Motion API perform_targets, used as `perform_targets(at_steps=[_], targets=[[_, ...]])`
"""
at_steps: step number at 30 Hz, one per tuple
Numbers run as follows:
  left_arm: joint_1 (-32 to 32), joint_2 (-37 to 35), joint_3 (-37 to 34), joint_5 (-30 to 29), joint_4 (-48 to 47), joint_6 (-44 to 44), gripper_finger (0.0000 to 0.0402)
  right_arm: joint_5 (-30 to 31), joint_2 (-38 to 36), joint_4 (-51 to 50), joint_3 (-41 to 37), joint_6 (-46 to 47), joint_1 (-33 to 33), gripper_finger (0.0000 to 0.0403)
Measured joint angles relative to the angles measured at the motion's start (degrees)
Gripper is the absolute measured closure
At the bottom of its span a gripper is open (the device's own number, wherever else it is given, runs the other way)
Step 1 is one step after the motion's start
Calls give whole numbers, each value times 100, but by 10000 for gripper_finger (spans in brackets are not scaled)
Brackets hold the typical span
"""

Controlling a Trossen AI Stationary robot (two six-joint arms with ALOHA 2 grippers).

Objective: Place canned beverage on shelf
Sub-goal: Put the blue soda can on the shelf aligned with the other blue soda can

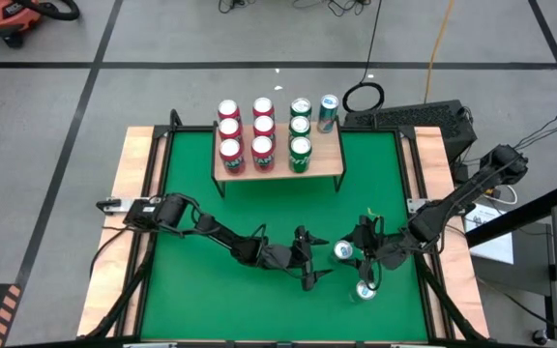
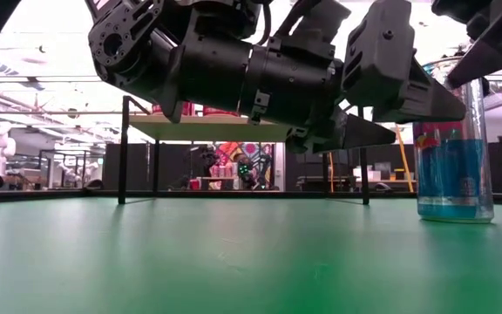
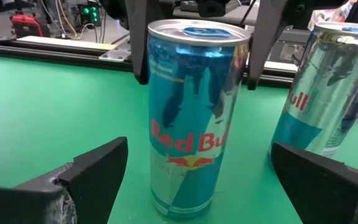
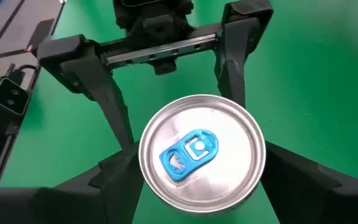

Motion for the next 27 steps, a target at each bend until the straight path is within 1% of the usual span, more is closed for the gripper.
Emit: perform_targets(at_steps=[5,12,15,19,23,27], targets=[[0,0,0,-5,-59,-2,4,151,130,-14,0,-7,-7,127],[0,-2,0,-68,-74,-5,4,155,136,189,-11,-367,-71,173],[0,-2,0,-171,-74,-3,4,126,52,214,26,-666,-120,179],[0,-90,-9,-192,-100,44,4,90,-280,144,195,-1289,-202,169],[0,-337,-11,-208,-140,158,4,-262,-833,-261,624,-1997,-325,169],[0,-684,-11,-385,-161,487,4,-811,-1392,-788,1203,-2595,-502,173]])
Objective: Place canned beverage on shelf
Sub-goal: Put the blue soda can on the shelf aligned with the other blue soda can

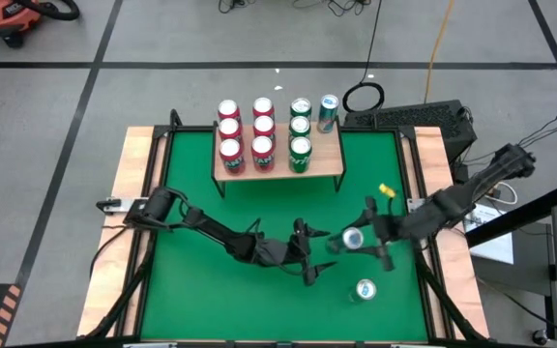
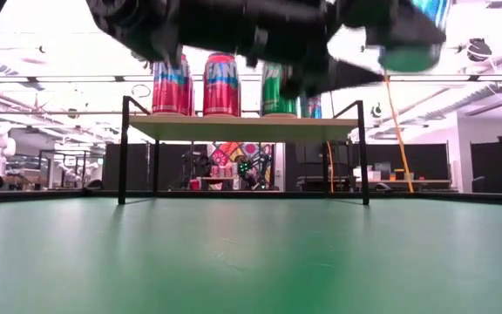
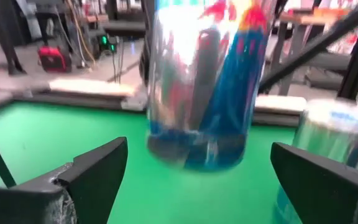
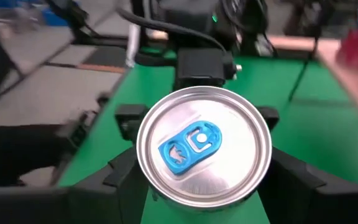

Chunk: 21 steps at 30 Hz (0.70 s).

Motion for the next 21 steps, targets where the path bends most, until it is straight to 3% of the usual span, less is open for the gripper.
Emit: perform_targets(at_steps=[10,17,21], targets=[[303,-495,0,21,114,563,4,-1465,-308,-1745,1734,-1759,-883,171],[427,-516,119,663,452,666,4,-2583,24,-2202,2275,-2463,-1475,169],[527,-516,163,1268,641,759,4,-2776,208,-2279,2294,-2729,-1754,168]])
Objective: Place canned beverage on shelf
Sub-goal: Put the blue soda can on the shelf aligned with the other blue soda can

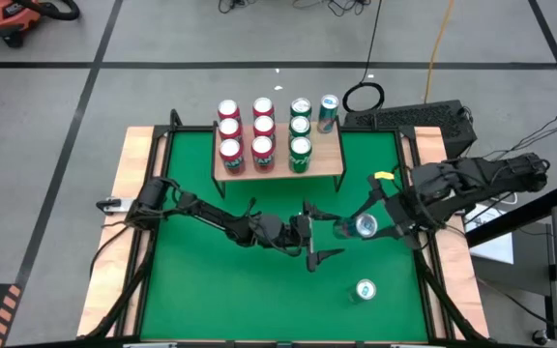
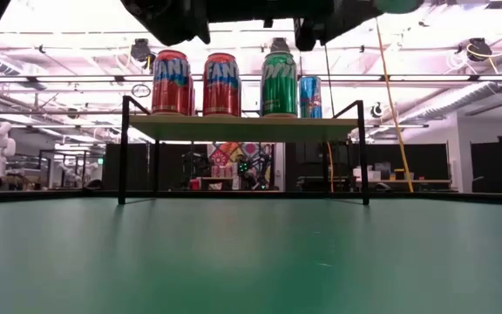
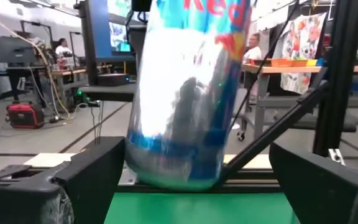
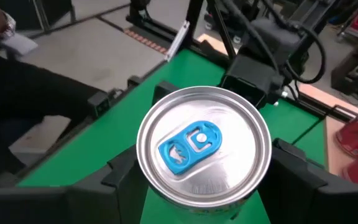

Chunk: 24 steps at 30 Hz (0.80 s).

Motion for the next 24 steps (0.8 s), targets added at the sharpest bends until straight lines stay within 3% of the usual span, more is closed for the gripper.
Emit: perform_targets(at_steps=[7,14,20,24], targets=[[216,0,14,185,117,-36,4,-388,255,-16,0,-229,-423,168],[391,0,14,1270,-113,-26,4,-1136,557,-6,0,-398,-837,168],[431,1,13,1193,-574,-33,10,-1344,800,135,-2,-480,-1019,168],[426,0,14,1065,-567,21,41,-1418,896,147,0,-477,-1100,167]])
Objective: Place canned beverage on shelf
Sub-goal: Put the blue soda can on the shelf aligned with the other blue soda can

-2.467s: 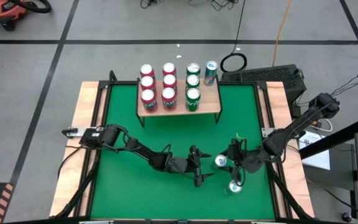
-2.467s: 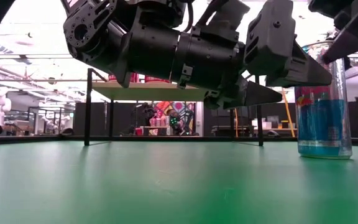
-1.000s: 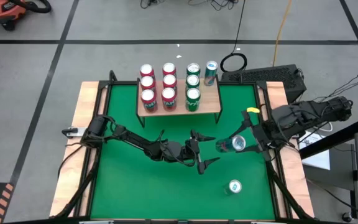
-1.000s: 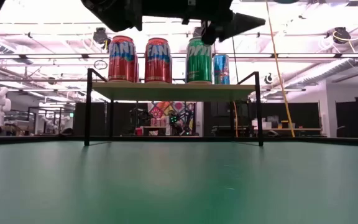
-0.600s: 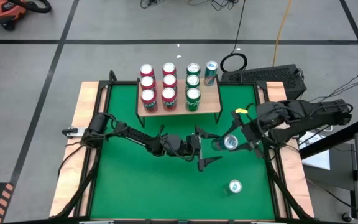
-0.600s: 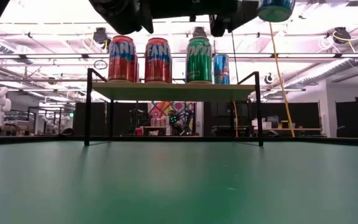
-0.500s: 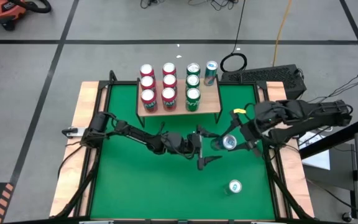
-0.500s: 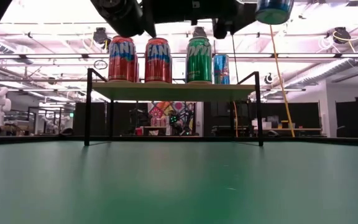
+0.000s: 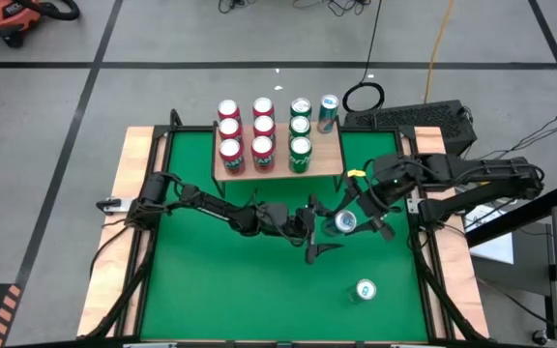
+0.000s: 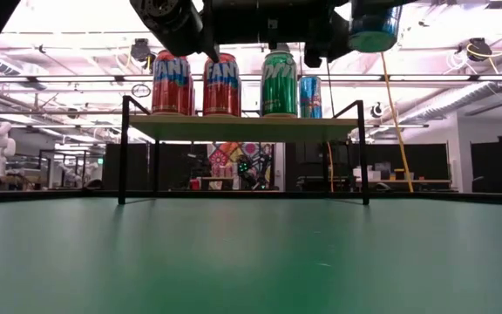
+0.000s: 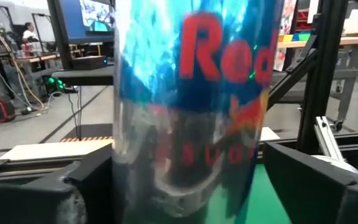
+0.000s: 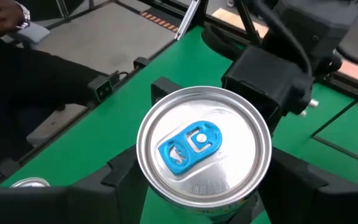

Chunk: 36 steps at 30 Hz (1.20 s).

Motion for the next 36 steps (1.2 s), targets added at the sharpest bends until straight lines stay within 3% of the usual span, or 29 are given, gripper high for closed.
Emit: perform_targets(at_steps=[12,17,23,30,36], targets=[[0,0,-2,-121,35,95,188,-48,27,-51,-1,153,-99,167],[-2,2,-2,-80,6,9,188,-24,23,-41,-2,360,-99,161],[-20,0,-2,-147,-2,-114,171,172,-32,-66,-2,914,-99,124],[-134,0,-4,-1149,21,-105,173,1318,-350,-80,-179,2173,42,102],[-315,13,-17,-2353,237,-73,173,2606,-885,1401,-1318,3175,452,102]])
